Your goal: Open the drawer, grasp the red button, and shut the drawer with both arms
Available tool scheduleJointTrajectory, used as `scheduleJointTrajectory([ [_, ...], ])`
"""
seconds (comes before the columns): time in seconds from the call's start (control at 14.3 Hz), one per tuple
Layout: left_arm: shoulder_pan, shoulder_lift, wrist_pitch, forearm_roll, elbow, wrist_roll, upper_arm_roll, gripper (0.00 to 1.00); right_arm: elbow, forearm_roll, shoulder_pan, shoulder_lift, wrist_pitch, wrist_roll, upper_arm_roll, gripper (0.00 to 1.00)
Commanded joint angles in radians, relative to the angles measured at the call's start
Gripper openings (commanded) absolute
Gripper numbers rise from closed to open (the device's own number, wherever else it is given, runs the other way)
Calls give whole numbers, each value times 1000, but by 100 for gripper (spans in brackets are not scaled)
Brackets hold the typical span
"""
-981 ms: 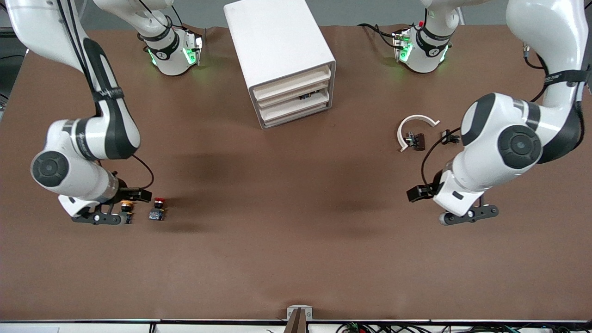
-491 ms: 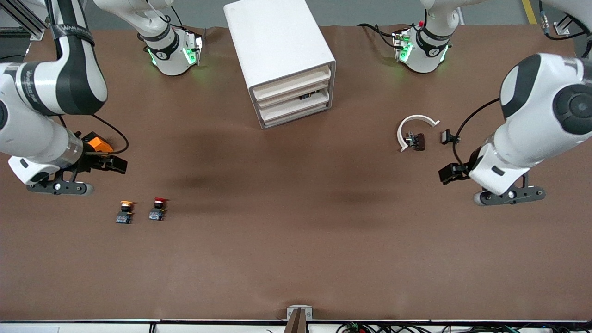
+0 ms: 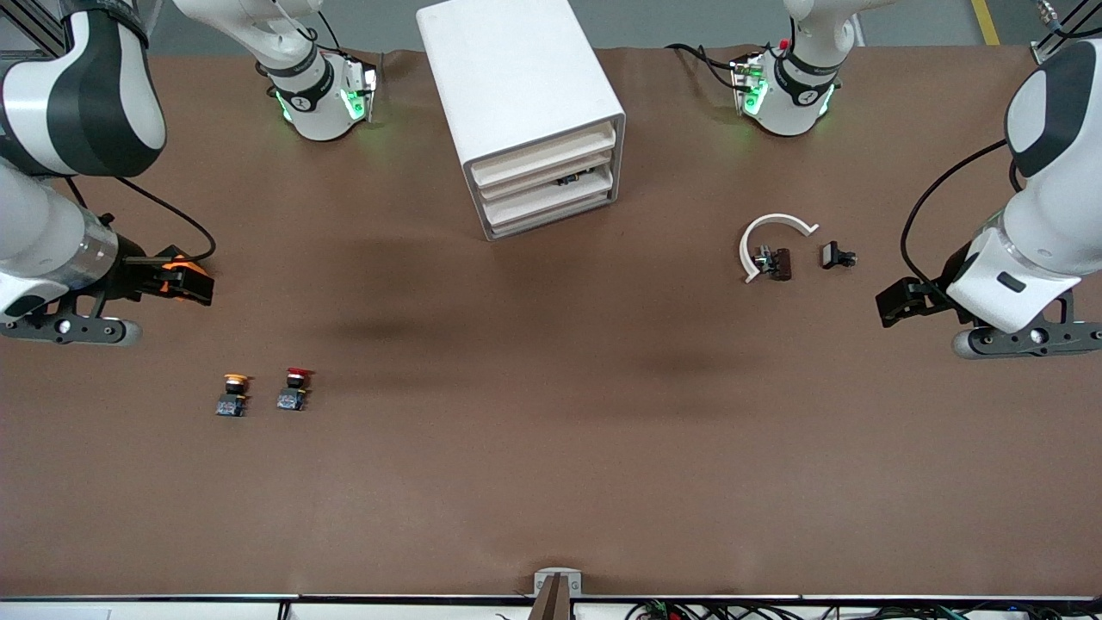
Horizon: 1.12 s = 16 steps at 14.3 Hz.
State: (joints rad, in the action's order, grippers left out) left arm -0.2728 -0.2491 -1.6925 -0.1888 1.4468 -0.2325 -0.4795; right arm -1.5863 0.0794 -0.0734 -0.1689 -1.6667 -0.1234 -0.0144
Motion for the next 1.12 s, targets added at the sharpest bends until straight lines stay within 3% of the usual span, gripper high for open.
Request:
scheduleJointTrajectory([
  [0.0,-5,34,48,-14,-13,16,-4,100,52,-13,6,-11,56,16,-2,100],
  [0.14,-40,59,92,-8,-6,22,-8,100,100,-18,12,-11,178,4,-1,100],
  [0.28,-49,92,102,8,7,73,-1,100,101,-29,20,0,197,1,-2,100],
  [0.49,-95,123,128,63,30,117,7,100,100,-133,76,49,243,13,-4,100],
  [0.7,-82,220,113,92,128,119,38,100,91,-141,96,110,278,16,-2,100],
  [0.77,-50,244,102,101,159,119,59,100,89,-139,93,129,286,15,-2,100],
  [0.91,94,293,102,112,207,117,207,100,89,-132,92,153,303,15,-4,100],
  [1.05,150,348,102,163,262,117,284,100,88,-128,87,179,314,11,-6,100],
])
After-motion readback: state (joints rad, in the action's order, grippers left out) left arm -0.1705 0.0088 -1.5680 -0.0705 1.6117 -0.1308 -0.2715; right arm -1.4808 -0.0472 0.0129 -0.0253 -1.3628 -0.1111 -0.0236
